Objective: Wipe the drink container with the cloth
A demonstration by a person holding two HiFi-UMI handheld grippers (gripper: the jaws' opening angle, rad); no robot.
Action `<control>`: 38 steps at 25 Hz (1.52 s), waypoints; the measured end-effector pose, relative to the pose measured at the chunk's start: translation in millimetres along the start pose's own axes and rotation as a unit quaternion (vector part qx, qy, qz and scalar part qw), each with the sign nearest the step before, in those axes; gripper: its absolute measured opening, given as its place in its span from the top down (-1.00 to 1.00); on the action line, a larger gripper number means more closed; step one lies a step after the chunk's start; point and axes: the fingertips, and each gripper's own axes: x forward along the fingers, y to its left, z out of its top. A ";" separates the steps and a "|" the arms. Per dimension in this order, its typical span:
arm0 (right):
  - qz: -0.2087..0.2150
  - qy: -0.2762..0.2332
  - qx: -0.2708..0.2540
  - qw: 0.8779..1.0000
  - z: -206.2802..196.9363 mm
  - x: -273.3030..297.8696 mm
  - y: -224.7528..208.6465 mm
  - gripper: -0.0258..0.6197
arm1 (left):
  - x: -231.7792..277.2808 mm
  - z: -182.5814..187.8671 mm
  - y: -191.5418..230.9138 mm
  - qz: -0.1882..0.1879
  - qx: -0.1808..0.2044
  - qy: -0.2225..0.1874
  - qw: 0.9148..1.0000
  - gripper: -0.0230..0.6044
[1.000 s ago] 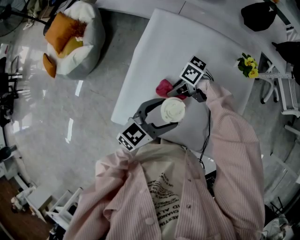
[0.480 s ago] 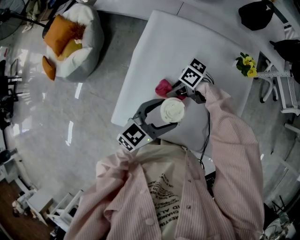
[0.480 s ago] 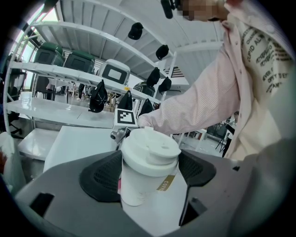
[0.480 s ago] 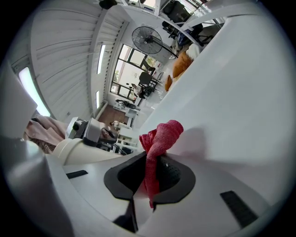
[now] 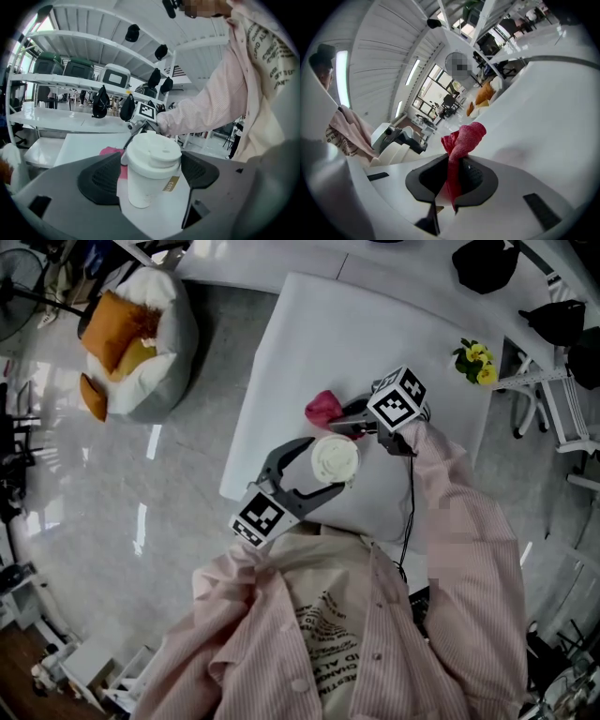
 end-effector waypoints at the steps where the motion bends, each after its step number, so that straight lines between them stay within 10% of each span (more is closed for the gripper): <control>1: -0.009 -0.023 -0.009 1.000 4.9 -5.2 3.2 0.80 | -2.9 1.0 -0.3 0.004 -0.002 -0.002 1.000 -0.27; 7: -0.076 -0.177 -0.076 0.978 33.2 -53.6 20.9 0.80 | -23.7 11.4 1.3 0.041 0.002 -0.018 0.999 -0.27; 16: -0.189 -0.353 -0.154 0.903 36.3 -124.8 89.5 0.80 | -53.2 43.8 -7.4 0.087 0.004 -0.062 0.994 -0.06; 20: -0.242 -0.378 -0.190 0.873 29.3 -141.7 119.8 0.80 | -58.6 56.4 -7.3 0.115 0.032 -0.065 0.991 0.47; 38: -0.349 -0.495 -0.198 0.771 -25.5 -201.0 208.8 0.80 | -76.9 96.4 -11.3 0.145 0.056 -0.105 0.982 0.91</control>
